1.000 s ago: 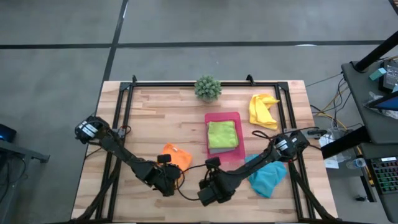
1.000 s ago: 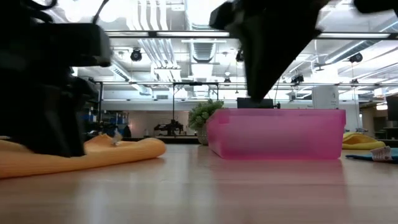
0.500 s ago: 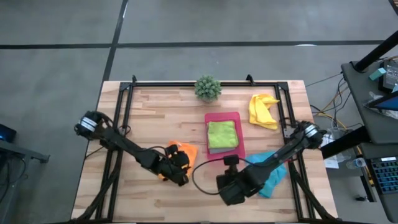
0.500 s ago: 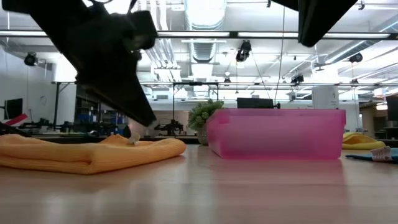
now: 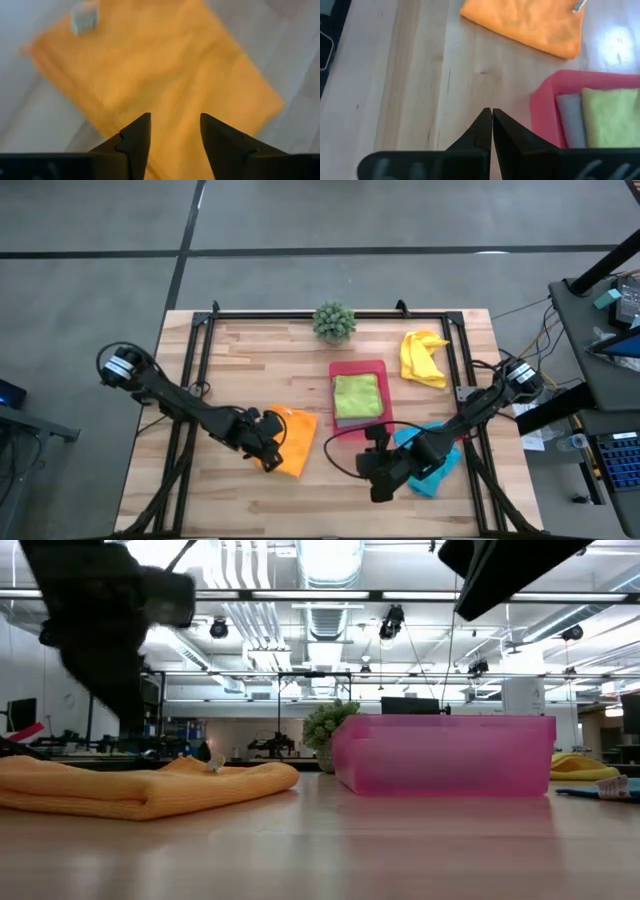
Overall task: Fold microfiber towels
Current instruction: Put the orange towel into the red bin
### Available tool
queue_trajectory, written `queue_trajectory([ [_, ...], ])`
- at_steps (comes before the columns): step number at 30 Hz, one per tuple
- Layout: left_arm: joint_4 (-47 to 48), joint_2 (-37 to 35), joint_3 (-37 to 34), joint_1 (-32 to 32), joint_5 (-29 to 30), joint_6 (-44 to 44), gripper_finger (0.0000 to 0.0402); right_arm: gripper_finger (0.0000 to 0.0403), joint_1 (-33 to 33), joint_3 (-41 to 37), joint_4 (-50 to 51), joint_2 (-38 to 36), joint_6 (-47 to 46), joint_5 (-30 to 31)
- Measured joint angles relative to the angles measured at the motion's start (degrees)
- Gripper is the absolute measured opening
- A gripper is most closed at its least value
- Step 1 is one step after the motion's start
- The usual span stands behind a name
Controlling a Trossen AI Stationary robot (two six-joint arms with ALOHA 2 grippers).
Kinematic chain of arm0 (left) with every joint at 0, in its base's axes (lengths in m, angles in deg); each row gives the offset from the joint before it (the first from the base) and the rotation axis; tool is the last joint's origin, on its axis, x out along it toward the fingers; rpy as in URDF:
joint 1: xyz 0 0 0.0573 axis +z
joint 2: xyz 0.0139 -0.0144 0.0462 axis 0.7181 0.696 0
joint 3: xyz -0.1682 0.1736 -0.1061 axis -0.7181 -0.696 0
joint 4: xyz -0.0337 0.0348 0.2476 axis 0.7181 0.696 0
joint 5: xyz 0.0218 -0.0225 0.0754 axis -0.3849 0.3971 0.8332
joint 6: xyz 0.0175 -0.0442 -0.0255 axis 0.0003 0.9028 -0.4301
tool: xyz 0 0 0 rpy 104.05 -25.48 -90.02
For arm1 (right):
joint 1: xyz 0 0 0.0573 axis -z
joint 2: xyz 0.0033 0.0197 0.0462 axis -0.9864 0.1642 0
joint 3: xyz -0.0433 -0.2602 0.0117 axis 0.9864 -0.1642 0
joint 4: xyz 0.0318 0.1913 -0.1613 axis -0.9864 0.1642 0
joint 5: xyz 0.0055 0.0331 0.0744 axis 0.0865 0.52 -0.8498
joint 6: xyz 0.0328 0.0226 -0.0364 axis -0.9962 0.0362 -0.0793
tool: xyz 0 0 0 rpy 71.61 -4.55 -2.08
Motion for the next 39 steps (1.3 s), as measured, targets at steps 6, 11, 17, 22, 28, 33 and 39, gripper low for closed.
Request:
queue_trajectory([
  [6, -0.3, -3.8, -5.4, 0.5, -3.2, 2.5, 0.0221, 0.0009, 0.0, -4.8, -15.0, 0.8, 2.2, 0.0],
  [11, -0.5, -7.2, -7.2, -1.1, -6.5, -1.4, 0.0253, 0.0009, 1.5, -6.6, -22.0, 2.4, 2.1, -0.1],
  [17, -0.8, -10.2, -8.6, -2.2, -7.4, 5.4, 0.0255, 0.0009, 6.2, -6.2, -22.6, 2.4, -6.3, -0.4],
  [22, -2.2, -11.0, -11.2, -0.5, -5.6, 8.9, 0.0255, 0.0009, 8.0, -6.8, -30.6, 2.4, -16.0, -0.3],
  [28, -10.0, -10.4, -16.6, 2.9, -5.4, 7.6, 0.0255, 0.0009, 7.8, -7.8, -35.8, 4.8, -25.3, -0.5],
  [33, -11.8, -9.5, -19.1, 4.5, -3.0, 5.5, 0.0255, 0.0009, 7.8, -4.9, -35.1, 10.9, -32.7, -0.5],
  [39, -19.5, -8.5, -20.1, 5.1, -2.7, 0.8, 0.0255, 0.0009, 8.0, -0.8, -34.5, 17.1, -40.8, -1.9],
])
